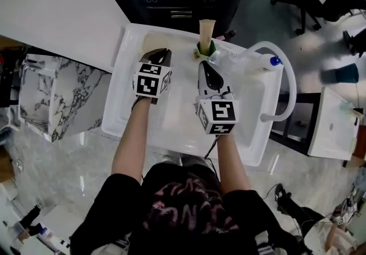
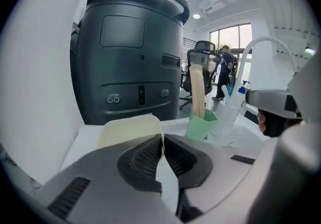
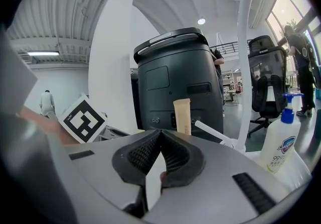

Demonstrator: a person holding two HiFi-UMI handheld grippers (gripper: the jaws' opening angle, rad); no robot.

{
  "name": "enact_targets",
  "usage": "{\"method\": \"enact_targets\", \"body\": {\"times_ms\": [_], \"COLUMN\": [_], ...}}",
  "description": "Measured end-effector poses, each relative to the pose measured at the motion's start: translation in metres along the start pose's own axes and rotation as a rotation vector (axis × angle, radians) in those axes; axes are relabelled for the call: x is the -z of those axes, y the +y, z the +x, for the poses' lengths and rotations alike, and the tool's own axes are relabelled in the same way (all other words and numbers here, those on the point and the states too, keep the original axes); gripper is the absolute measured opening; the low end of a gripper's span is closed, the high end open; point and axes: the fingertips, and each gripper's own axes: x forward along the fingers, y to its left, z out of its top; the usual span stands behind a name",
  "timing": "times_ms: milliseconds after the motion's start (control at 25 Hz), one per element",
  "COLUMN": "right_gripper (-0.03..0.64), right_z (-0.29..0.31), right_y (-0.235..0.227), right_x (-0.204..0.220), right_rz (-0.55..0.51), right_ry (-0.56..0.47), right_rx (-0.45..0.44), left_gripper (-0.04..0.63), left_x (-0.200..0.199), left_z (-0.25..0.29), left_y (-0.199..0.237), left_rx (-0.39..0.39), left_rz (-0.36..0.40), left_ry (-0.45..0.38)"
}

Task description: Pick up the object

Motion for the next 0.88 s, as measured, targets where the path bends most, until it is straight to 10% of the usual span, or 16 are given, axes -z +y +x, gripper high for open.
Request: {"method": "enact_targets", "body": {"times_ms": [880], "right_gripper": [0.015], "right_z": [-0.062], "right_y": [0.038], "right_x": [-0.053], "right_rz": [-0.052], "right_ry": [-0.101], "right_rx": [-0.02], "left_gripper": [0.028], "left_x": [-0.068], "left_z": [-0.196], "left_y": [-0.032], "left_rx": [-0.109], "left_rz": [0.046], "left_ry": [-0.351]}}
